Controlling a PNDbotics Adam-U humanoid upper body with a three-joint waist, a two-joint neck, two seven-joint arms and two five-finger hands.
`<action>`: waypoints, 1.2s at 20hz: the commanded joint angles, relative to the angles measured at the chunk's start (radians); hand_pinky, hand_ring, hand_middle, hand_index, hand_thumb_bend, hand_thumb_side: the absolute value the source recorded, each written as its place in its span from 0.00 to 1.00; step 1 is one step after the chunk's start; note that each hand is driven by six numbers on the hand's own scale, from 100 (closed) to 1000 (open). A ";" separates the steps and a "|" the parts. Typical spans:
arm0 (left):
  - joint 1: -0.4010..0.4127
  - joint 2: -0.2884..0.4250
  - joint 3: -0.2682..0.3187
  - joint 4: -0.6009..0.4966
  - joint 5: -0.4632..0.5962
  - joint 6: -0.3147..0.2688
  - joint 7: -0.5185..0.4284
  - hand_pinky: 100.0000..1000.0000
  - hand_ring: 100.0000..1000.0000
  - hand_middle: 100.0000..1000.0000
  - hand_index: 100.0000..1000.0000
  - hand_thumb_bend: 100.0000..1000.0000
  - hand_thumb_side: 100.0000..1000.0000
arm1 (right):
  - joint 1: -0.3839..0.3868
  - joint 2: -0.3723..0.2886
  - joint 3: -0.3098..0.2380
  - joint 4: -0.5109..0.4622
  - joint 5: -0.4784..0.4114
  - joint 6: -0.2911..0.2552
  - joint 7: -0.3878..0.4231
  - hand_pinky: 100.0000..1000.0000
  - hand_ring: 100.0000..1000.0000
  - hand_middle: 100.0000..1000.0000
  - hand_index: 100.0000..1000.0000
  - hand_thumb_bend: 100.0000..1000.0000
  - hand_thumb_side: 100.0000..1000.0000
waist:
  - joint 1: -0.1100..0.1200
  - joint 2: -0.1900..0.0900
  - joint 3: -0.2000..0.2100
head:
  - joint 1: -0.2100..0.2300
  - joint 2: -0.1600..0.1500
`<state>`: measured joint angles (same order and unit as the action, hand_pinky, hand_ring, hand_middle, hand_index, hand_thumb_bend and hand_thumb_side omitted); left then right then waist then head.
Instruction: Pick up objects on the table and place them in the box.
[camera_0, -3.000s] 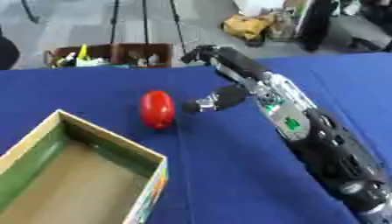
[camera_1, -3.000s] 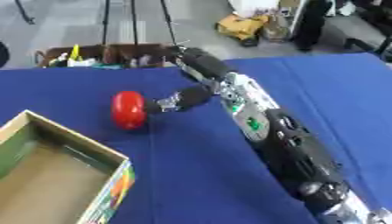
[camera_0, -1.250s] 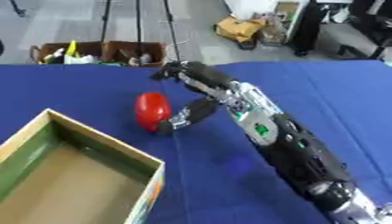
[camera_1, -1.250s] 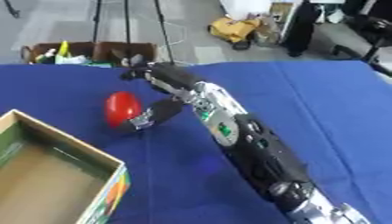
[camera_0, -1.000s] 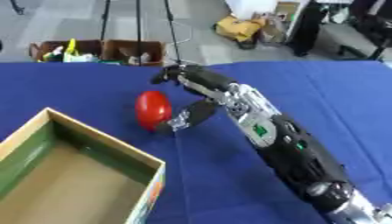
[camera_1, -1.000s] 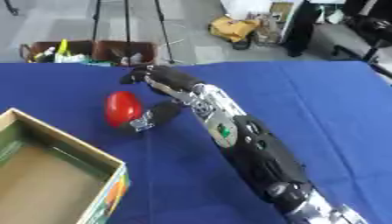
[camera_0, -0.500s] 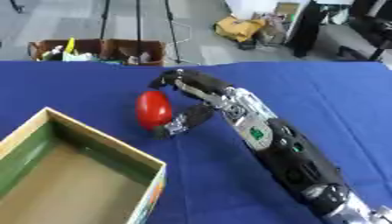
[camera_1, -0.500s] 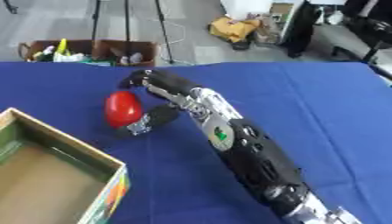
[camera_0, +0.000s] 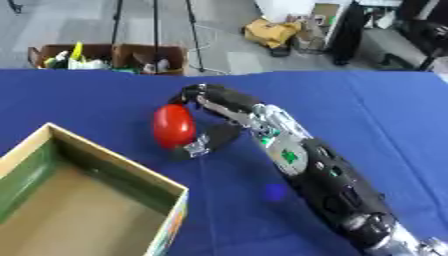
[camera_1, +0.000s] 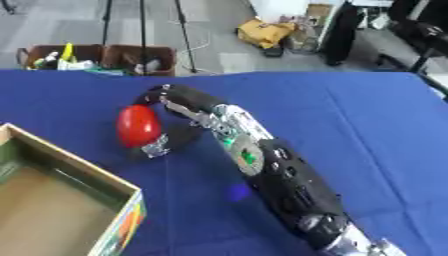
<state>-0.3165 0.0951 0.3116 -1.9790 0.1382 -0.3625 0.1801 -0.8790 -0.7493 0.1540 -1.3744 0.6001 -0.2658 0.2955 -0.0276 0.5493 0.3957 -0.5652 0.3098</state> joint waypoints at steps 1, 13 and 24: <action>-0.004 0.007 0.003 -0.021 -0.004 -0.002 -0.004 0.27 0.45 0.50 0.70 0.00 0.75 | -0.010 -0.028 -0.013 -0.015 -0.014 0.003 -0.006 0.61 0.76 0.64 0.82 0.77 0.88 | 0.002 -0.021 0.002 | -0.005 -0.015; -0.006 0.002 0.004 -0.021 -0.008 -0.006 -0.004 0.27 0.45 0.50 0.70 0.00 0.75 | -0.005 -0.027 -0.018 -0.010 -0.042 0.024 -0.032 0.55 0.73 0.55 0.77 0.68 0.82 | 0.001 -0.014 0.005 | -0.018 -0.020; -0.007 0.002 0.005 -0.021 -0.006 -0.003 -0.004 0.27 0.45 0.50 0.70 0.00 0.75 | -0.002 -0.027 -0.022 -0.023 -0.094 0.037 -0.078 0.50 0.70 0.46 0.70 0.62 0.79 | 0.001 -0.016 0.002 | -0.028 -0.022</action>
<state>-0.3179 0.0873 0.3117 -1.9790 0.1338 -0.3658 0.1768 -0.8704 -0.7494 0.1466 -1.3758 0.5195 -0.2301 0.2266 -0.0301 0.5582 0.3974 -0.5879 0.3018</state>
